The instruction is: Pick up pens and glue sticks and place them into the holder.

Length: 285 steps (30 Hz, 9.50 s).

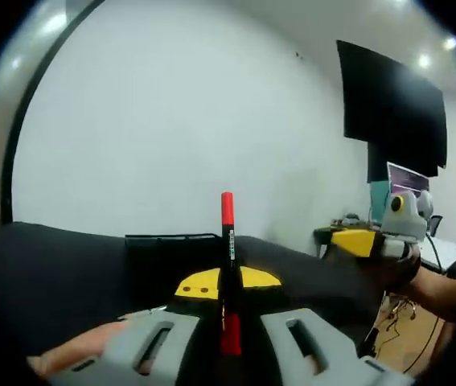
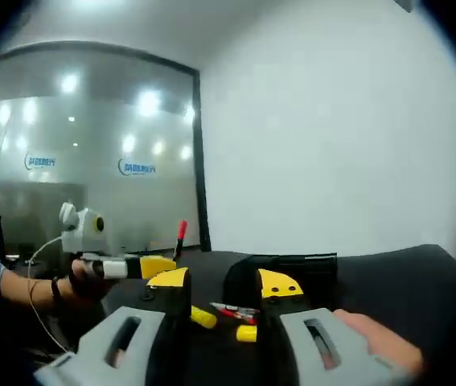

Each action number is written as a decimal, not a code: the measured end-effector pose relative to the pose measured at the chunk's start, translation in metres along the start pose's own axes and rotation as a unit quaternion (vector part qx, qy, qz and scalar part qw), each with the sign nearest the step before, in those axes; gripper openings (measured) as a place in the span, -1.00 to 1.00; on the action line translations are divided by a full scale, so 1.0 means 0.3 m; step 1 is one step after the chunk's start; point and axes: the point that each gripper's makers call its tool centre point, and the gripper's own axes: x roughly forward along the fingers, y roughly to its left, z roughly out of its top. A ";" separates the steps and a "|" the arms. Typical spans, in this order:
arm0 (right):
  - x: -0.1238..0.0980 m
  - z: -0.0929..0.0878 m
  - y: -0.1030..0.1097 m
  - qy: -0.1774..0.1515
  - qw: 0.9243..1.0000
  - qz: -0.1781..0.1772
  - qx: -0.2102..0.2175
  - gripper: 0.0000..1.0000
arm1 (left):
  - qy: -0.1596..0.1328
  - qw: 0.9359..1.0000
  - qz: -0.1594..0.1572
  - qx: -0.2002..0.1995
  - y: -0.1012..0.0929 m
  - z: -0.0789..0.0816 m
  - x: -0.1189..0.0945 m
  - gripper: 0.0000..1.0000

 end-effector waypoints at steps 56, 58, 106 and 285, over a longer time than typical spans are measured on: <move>0.061 -0.016 0.081 0.054 0.998 -0.012 0.021 -0.94 | -0.025 0.992 -0.097 0.077 -0.197 -0.116 -0.041 -0.66; 0.046 -0.020 0.060 0.058 0.998 -0.024 0.019 -0.94 | -0.018 0.992 -0.110 0.059 -0.184 -0.123 -0.037 -0.56; 0.108 0.048 -0.189 0.105 0.990 -0.084 -0.038 -0.94 | 0.018 0.985 -0.168 -0.037 0.211 -0.236 0.017 0.65; 0.691 -0.791 0.003 0.602 0.648 0.250 -0.394 -0.89 | 0.070 0.993 -0.087 -0.036 0.431 -0.293 -0.057 0.72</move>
